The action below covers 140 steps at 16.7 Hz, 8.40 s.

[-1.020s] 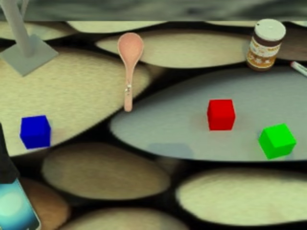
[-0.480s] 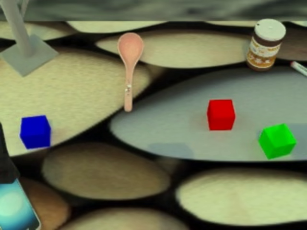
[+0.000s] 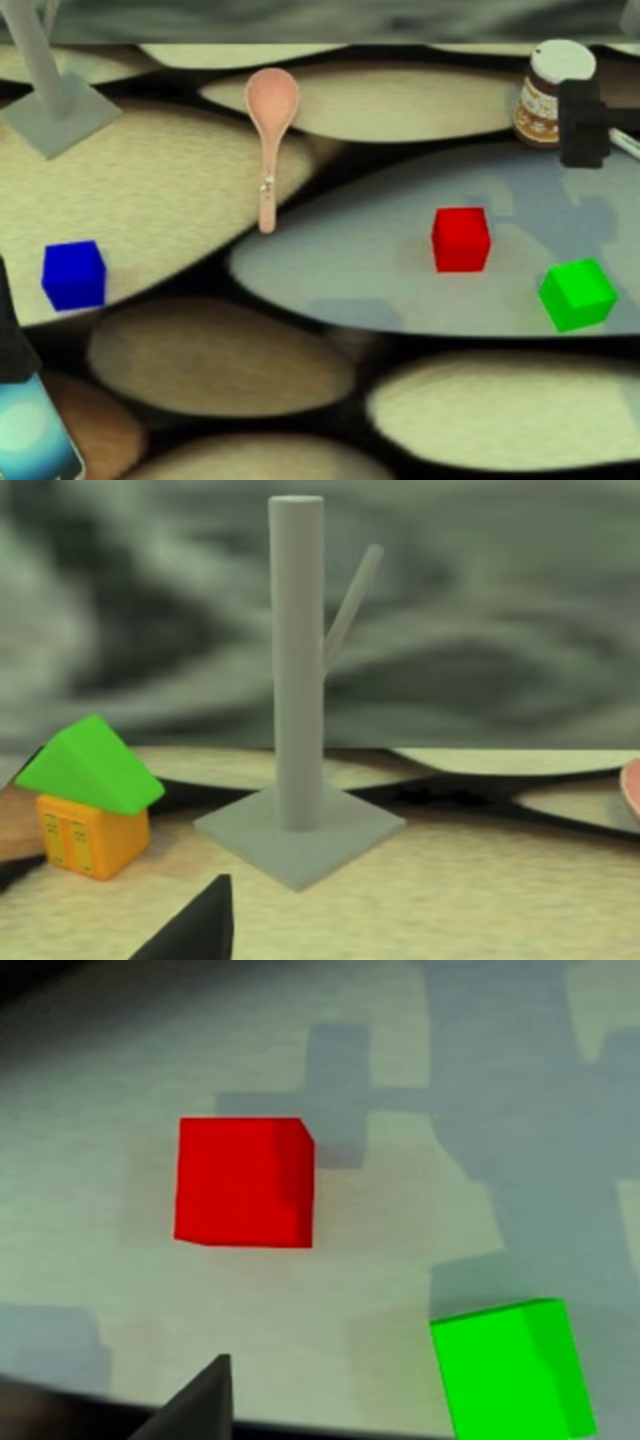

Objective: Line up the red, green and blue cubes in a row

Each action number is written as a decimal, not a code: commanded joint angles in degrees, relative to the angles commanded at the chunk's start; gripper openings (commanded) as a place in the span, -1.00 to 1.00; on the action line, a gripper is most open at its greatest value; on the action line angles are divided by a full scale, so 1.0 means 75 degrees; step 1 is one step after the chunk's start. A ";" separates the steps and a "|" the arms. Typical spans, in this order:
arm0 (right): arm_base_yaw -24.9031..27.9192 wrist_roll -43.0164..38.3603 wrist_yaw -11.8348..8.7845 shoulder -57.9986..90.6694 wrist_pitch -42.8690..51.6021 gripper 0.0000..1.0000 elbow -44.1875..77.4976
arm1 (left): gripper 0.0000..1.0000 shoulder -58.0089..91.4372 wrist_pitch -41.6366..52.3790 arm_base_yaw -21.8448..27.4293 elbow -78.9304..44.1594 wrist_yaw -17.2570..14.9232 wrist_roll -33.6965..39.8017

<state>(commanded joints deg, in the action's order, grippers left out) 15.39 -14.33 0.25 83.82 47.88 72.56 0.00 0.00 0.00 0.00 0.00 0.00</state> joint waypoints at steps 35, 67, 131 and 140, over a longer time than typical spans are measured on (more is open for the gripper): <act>0.1169 -0.1133 0.0007 0.7222 0.1111 0.55 0.4219 | 1.00 0.0000 0.0000 0.0000 0.0000 0.0000 0.0000; 0.1169 -0.1104 0.0063 0.6574 0.2948 -1.00 0.5545 | 1.00 0.0000 0.0000 0.0000 0.0000 0.0000 0.0000; 0.5484 -0.5702 0.0137 0.6825 0.3832 1.00 0.6645 | 1.00 0.0000 0.0000 0.0000 0.0000 0.0000 0.0000; 0.4516 -0.4482 0.0119 0.6311 0.3465 1.00 0.5766 | 1.00 0.0000 0.0000 0.0000 0.0000 0.0000 0.0000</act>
<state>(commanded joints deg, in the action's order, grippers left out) 49.27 -47.94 1.14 131.15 73.87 115.81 0.00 0.00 0.00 0.00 0.00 0.00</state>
